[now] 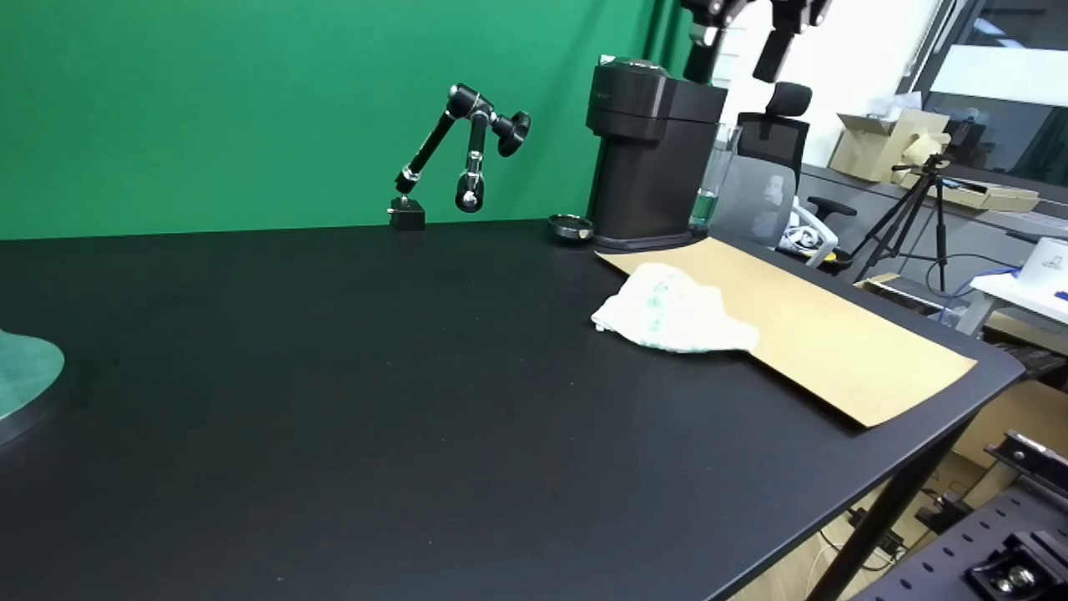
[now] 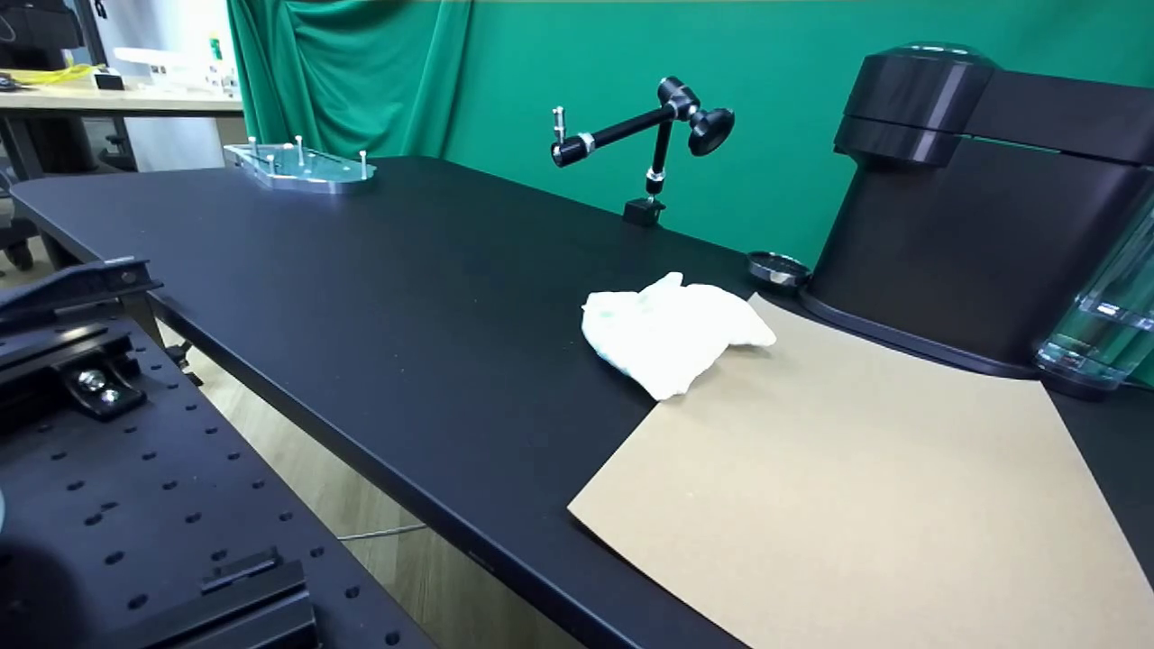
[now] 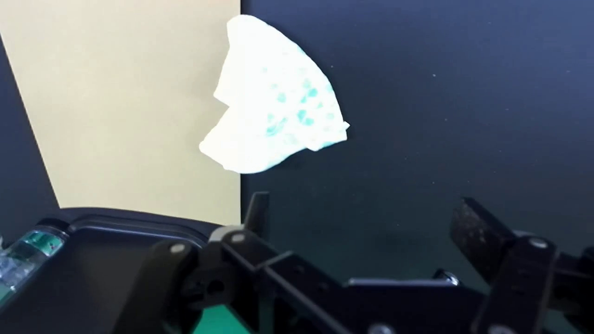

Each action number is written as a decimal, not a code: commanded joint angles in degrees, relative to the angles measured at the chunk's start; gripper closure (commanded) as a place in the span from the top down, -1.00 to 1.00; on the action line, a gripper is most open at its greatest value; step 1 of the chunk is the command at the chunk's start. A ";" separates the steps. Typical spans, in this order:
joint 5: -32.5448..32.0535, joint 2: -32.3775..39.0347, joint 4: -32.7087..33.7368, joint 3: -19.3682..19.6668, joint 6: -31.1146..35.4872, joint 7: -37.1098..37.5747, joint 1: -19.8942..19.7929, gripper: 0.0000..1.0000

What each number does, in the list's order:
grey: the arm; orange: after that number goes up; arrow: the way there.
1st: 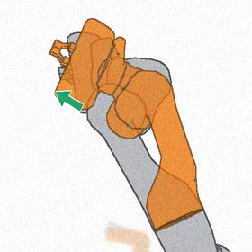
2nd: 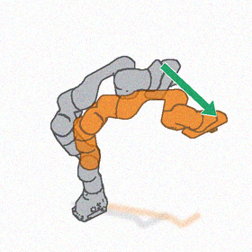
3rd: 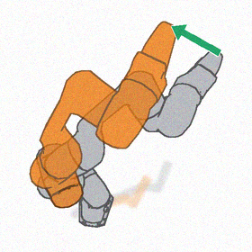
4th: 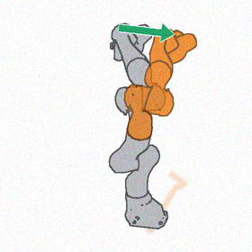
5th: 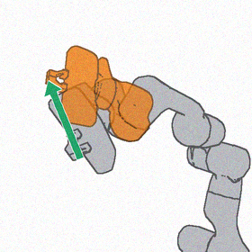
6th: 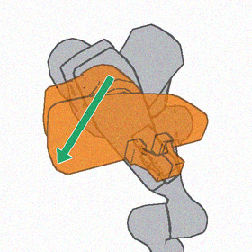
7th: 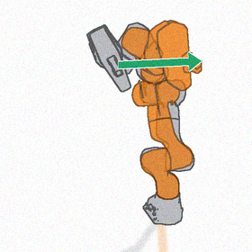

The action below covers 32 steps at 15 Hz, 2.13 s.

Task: Hang the cloth on the black stand

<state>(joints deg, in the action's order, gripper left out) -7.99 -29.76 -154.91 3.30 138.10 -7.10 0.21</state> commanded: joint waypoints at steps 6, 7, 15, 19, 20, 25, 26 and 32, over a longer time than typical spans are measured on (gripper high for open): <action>-1.72 1.47 -0.19 0.27 0.71 -2.42 -2.41 1.00; -2.46 2.48 0.14 0.26 0.68 -2.99 -2.61 1.00; -2.21 19.97 5.17 6.14 6.65 -13.23 -5.06 1.00; 0.40 21.60 4.34 6.14 8.57 -16.08 -5.53 1.00; 1.41 23.40 5.30 6.16 8.94 -17.33 -5.59 1.00; 2.07 25.81 7.04 5.97 9.28 -17.96 -5.58 1.00; 2.16 25.80 7.06 5.97 9.28 -18.01 -5.57 1.00; -3.99 32.28 8.16 5.34 15.80 -14.24 -6.26 1.00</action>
<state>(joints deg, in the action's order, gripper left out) -9.00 -1.11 -147.95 9.43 149.91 -24.35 -5.26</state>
